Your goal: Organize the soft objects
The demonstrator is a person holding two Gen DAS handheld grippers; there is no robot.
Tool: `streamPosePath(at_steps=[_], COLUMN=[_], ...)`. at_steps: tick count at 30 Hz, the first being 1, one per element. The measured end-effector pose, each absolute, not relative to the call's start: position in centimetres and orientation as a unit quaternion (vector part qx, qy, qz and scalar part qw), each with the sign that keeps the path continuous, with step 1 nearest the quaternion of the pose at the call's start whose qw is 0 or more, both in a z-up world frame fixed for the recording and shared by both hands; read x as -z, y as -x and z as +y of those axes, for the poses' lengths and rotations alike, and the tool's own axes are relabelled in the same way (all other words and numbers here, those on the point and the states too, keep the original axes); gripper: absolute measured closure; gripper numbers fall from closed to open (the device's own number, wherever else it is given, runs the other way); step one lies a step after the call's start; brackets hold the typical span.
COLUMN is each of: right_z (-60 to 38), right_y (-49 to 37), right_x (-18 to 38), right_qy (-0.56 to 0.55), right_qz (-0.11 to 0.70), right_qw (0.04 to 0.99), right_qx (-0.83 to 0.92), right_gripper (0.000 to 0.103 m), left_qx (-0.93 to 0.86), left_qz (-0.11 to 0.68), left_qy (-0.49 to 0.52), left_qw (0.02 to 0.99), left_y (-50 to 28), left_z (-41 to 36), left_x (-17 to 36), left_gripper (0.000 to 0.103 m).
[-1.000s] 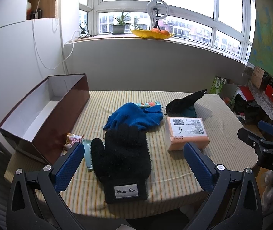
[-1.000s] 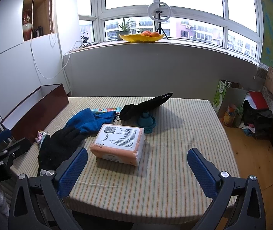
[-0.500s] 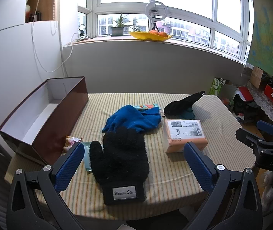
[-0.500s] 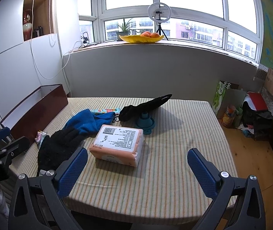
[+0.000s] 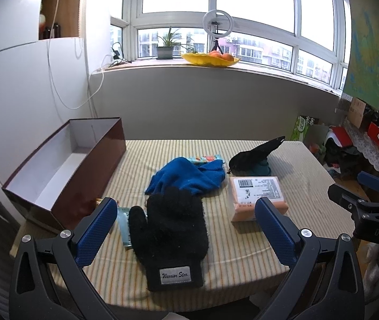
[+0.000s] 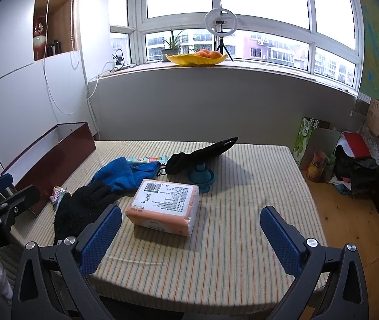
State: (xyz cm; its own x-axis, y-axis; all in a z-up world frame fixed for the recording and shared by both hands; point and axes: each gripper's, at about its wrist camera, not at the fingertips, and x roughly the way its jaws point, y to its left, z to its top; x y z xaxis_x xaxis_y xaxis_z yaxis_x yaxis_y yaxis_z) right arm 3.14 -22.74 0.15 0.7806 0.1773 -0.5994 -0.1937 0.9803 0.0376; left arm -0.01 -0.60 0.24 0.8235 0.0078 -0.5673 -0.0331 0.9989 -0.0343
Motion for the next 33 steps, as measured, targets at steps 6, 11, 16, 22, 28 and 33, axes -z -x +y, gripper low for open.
streamPosePath(at_steps=[6, 11, 16, 22, 28, 33], right_z=[-22.6, -22.7, -22.7, -22.9, -22.8, -22.9], right_y=[-3.1, -3.0, -3.0, -3.2, -3.4, -3.7], right_x=[-0.2, -0.2, -0.2, 0.2, 0.4, 1.4], right_qy=[0.014, 0.013, 0.012, 0.009, 0.011, 0.008], right_qz=[0.317, 0.318, 0.319, 0.324, 0.327, 0.34], right_qw=[0.943, 0.943, 0.943, 0.941, 0.94, 0.932], right_qx=[-0.099, -0.099, -0.098, -0.098, -0.099, -0.122], right_gripper=[0.0, 0.0, 0.0, 0.0, 0.0, 0.0], left_qx=[-0.008, -0.007, -0.008, -0.012, -0.015, -0.029], left_qz=[0.298, 0.298, 0.298, 0.302, 0.305, 0.318], left_qy=[0.021, 0.02, 0.019, 0.02, 0.026, 0.045], left_qw=[0.954, 0.954, 0.954, 0.953, 0.952, 0.946], left_y=[0.0, 0.2, 0.2, 0.1, 0.0, 0.4], left_z=[-0.7, -0.9, -1.0, -0.9, -0.1, 2.8], left_x=[-0.3, -0.5, -0.4, -0.3, -0.1, 0.7], left_gripper=[0.001, 0.001, 0.001, 0.001, 0.001, 0.001])
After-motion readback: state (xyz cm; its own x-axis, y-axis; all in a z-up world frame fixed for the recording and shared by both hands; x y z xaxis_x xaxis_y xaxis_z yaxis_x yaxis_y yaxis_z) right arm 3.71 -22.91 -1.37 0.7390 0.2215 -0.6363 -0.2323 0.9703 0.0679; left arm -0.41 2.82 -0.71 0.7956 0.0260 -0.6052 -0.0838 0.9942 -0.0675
